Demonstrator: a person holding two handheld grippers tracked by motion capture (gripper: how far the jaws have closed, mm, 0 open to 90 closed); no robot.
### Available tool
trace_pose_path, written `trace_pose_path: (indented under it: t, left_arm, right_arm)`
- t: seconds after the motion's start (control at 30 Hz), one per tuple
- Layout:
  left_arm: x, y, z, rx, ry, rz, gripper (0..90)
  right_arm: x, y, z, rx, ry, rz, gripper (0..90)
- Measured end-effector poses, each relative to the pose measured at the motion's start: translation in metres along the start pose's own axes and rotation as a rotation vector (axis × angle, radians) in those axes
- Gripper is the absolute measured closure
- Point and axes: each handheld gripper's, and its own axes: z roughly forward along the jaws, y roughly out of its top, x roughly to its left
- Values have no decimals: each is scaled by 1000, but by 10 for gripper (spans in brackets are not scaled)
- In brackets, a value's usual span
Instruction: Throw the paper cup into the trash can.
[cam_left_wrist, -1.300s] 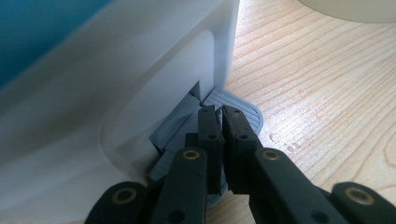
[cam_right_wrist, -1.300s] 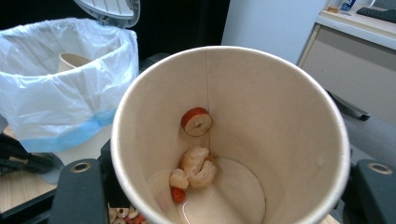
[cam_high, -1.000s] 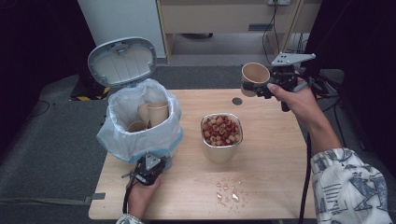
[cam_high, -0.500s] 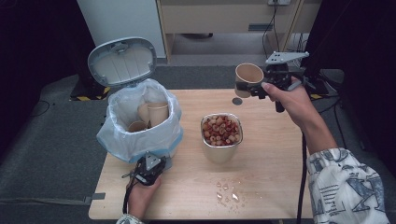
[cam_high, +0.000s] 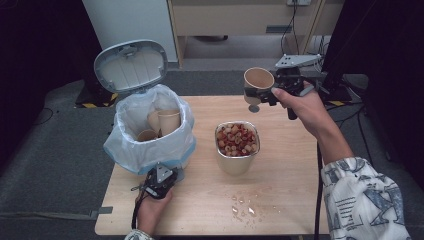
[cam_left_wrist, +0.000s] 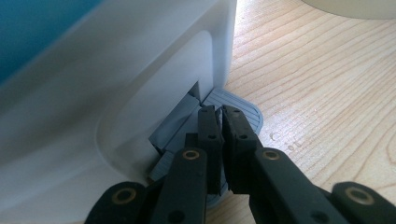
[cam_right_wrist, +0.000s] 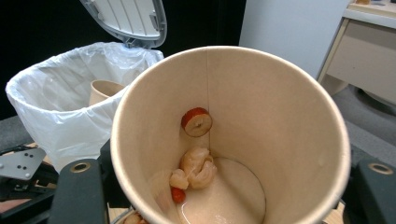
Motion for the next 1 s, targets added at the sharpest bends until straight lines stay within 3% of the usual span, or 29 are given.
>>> trace_pose_path:
  t: [1.0]
  left_arm:
    - [0, 0, 0, 0, -2, -2, 855]
  right_arm:
    - [16, 10, 24, 17, 49, 10, 291]
